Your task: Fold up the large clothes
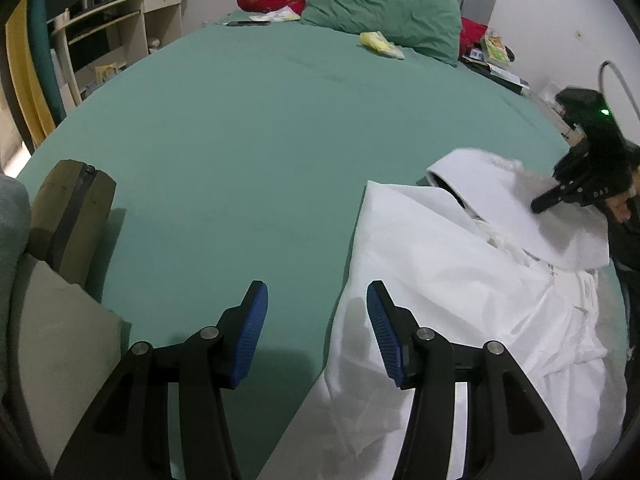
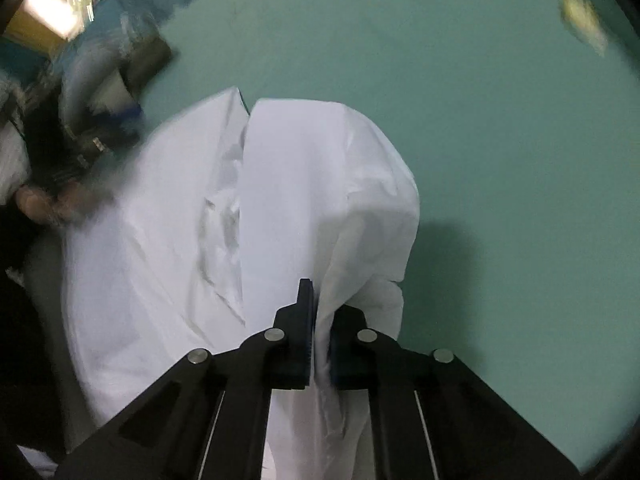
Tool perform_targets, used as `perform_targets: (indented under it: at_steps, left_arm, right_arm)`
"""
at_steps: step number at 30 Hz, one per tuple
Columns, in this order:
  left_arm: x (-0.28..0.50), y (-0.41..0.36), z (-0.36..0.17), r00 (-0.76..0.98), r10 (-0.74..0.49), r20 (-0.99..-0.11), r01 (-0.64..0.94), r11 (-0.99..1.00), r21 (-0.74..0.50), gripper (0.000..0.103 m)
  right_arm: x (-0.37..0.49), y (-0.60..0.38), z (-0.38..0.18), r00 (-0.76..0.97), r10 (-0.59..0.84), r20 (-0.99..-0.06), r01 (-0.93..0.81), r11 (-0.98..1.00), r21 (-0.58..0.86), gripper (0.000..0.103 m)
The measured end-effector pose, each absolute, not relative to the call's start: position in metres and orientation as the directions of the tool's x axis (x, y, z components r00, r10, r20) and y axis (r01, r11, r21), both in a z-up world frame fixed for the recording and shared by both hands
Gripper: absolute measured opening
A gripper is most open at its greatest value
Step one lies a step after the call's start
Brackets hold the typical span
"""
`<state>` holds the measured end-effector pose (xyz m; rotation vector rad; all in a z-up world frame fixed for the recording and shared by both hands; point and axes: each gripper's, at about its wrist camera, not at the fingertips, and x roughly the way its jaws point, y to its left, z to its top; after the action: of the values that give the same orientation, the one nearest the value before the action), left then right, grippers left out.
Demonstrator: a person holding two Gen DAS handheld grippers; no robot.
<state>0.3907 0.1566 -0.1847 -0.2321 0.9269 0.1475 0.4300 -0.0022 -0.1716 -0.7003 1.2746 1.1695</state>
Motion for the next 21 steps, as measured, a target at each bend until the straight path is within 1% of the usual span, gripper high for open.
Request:
perform_targets:
  at_steps: [2,3,4,5,8,11,13,15,21]
  left_arm:
    - [0.386,0.156,-0.182,0.595,0.021,-0.804,-0.219,0.966,-0.136,0.054]
    - [0.383,0.156,-0.182,0.593,0.022,-0.805,-0.218,0.967,-0.134,0.054]
    - [0.381,0.155,-0.182,0.591,0.022,-0.807,-0.217,0.967,-0.132,0.054]
    - [0.378,0.154,-0.182,0.588,0.022,-0.808,-0.216,0.968,-0.13,0.054]
    - [0.37,0.152,-0.182,0.584,0.022,-0.811,-0.208,0.97,-0.124,0.054]
    - [0.363,0.153,-0.178,0.582,0.015,-0.813,-0.21,0.969,-0.132,0.054]
    - [0.354,0.152,-0.172,0.591,-0.004,-0.807,-0.197,0.969,-0.149,0.054]
    - [0.344,0.151,-0.166,0.602,-0.02,-0.798,-0.174,0.973,-0.155,0.054]
    - [0.322,0.153,-0.162,0.588,-0.077,-0.805,-0.146,0.969,-0.199,0.054]
  right_arm:
    - [0.417,0.004,-0.156,0.073,0.22,-0.973,-0.956,0.292,-0.005,0.006]
    - [0.402,0.011,-0.146,0.239,0.173,-0.956,-0.948,0.256,-0.19,0.006]
    - [0.391,0.013,-0.141,0.385,0.131,-0.913,-0.91,0.219,-0.352,0.006]
    - [0.38,0.017,-0.139,0.493,0.1,-0.864,-0.862,0.188,-0.471,0.006]
    - [0.339,0.025,-0.146,0.661,0.078,-0.746,-0.749,0.119,-0.651,0.005]
    - [0.299,0.027,-0.168,0.737,0.057,-0.674,-0.676,0.066,-0.734,0.005]
    - [0.28,0.016,-0.185,0.76,0.049,-0.648,-0.65,0.051,-0.758,0.005]
    - [0.253,0.02,-0.2,0.767,0.027,-0.641,-0.642,0.069,-0.764,0.005]
    - [0.219,-0.006,-0.213,0.751,0.01,-0.661,-0.657,0.124,-0.744,0.005]
